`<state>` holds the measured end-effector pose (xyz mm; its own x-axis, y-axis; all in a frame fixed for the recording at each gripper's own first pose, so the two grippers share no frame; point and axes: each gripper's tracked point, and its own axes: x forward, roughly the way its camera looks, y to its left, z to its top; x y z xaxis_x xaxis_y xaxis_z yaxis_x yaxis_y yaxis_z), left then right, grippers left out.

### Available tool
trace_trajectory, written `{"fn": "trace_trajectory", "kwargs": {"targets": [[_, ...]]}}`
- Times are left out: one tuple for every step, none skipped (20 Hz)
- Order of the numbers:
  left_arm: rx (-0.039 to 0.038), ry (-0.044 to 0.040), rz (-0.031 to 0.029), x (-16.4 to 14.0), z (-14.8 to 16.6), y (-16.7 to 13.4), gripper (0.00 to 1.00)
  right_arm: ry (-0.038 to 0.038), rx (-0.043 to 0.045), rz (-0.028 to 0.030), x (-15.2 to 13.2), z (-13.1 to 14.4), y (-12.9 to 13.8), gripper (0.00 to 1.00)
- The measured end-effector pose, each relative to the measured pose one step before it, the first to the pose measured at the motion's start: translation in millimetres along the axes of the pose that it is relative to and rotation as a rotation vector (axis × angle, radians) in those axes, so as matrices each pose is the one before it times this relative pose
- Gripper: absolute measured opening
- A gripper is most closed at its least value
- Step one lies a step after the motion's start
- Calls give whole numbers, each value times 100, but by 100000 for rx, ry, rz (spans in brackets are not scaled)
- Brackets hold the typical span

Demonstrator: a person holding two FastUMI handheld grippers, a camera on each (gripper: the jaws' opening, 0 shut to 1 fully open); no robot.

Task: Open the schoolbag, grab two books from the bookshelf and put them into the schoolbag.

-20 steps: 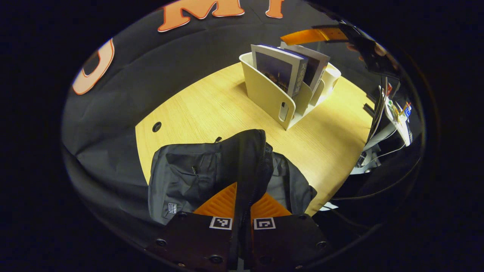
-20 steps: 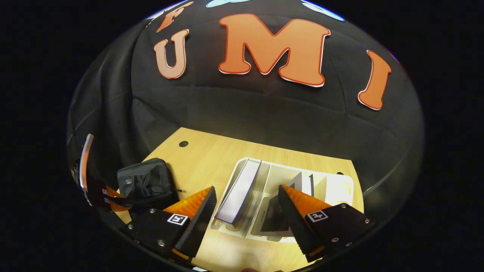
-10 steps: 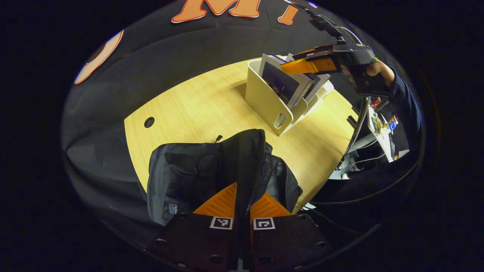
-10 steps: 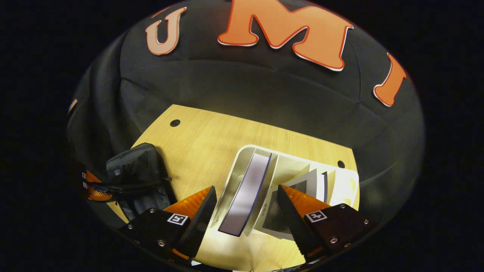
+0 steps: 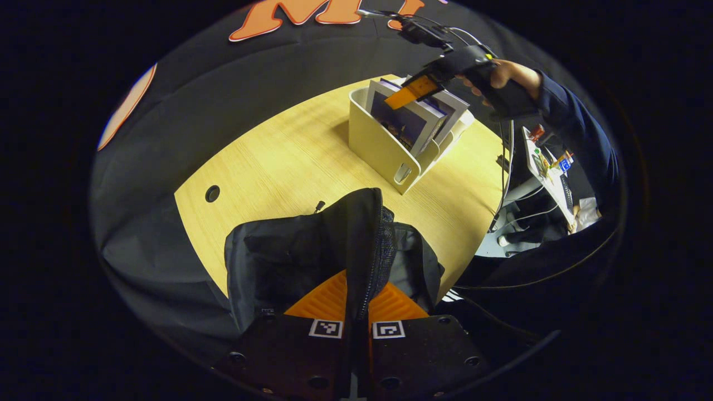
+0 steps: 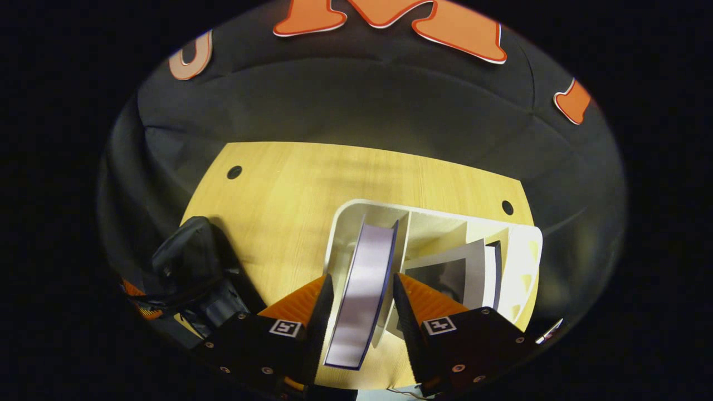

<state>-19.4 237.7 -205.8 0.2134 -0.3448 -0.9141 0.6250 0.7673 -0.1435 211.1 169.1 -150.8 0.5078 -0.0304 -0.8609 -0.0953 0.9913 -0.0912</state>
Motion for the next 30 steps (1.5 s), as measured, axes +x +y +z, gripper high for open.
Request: {"fn": "trace_trajectory", "kwargs": {"targets": [[456, 136, -487, -58, 54, 1, 6, 2784, 1704, -206, 424, -324, 161, 57], [1118, 379, -392, -17, 12, -90, 6, 2904, 1830, -347, 274, -319, 134, 54], [1528, 13, 163, 126, -41, 205, 6, 3118, 1734, -1135, 247, -496, -5, 54], [1055, -67, 174, -9, 115, 24, 6, 1507, 896, 54, 114, -167, 81, 45], [1420, -295, 82, -205, -9, -63, 6, 1443, 1627, 272, 89, -195, 10, 43], [643, -112, -271, 42, 121, -37, 6, 1443, 3167, 995, -171, -243, 257, 41], [730, -254, -335, 69, -109, 67, 6, 1060, 2486, 150, -472, -245, 36, 37], [-131, -104, -583, 158, -79, -119, 6, -1008, 1418, -176, -364, -108, -269, 36], [94, -375, -617, 40, -71, 11, 6, -1053, 1784, 217, -517, -272, -379, 35], [-381, -136, -764, 123, -72, -66, 6, -953, 1928, 901, -597, -296, -229, 34], [-529, -166, -721, 142, -173, -109, 6, -1117, 2685, 1408, -741, -336, -292, 33], [-214, 56, -955, 81, -88, -156, 6, -518, 2001, 1689, -1002, -410, -194, 39], [139, -170, -564, 112, -102, 82, 6, -1136, 1799, 1454, -1130, -370, -257, 32], [215, 120, -303, 111, 95, 18, 6, -1399, 1125, 1196, -1193, -187, -227, 32], [361, -342, -121, -76, 128, 140, 6, -2062, 1125, 1281, -1028, -82, -396, 31], [45, 72, 51, 76, 120, 46, 6, -1925, 1265, 1195, -1120, 12, -306, 31], [172, -290, -170, 99, -61, 33, 6, -1975, 1262, 1223, -1048, -182, -311, 31], [-205, 98, -365, 70, 58, -4, 6, -1810, 1213, 1410, -1083, -162, -329, 31], [-329, -195, -198, 81, -132, -43, 6, -1794, 1510, 1416, -1123, -150, -117, 31], [25, 53, -115, 86, 72, -32, 6, -1714, 1260, 1430, -1015, -144, -293, 31], [-75, -498, 93, -28, 61, 145, 6, -1820, 1231, 1317, -1100, -138, -347, 31], [-251, -146, 4, 37, 36, 42, 6, -1658, 1485, 1269, -939, -282, -446, 31], [-436, -525, 198, 45, -51, 188, 6, -1351, 1962, 1595, -863, -599, -176, 31], [-515, -239, -306, 103, 39, -114, 6, -1104, 2633, 1983, -784, -378, -293, 31], [-573, -605, -88, -49, 96, -70, 6, -1041, 2794, 2250, -729, -411, -322, 31], [-547, -526, -692, 125, 187, -133, 6, -1688, 3336, 2135, -114, -530, -364, 30], [-357, -778, -32, 42, 225, 25, 6, -269, 1376, 1878, 92, -1060, -470, 29], [-1085, -481, -251, 17, -4, 195, 6, -252, 2754, 1674, 138, -862, -212, 29], [-800, -483, 71, 64, 55, -108, 6, 291, 2336, 2778, -286, -1114, 298, 29], [-358, -247, -32, 4, 244, -89, 6, 391, 2976, 2994, -151, -983, 370, 29]]}}
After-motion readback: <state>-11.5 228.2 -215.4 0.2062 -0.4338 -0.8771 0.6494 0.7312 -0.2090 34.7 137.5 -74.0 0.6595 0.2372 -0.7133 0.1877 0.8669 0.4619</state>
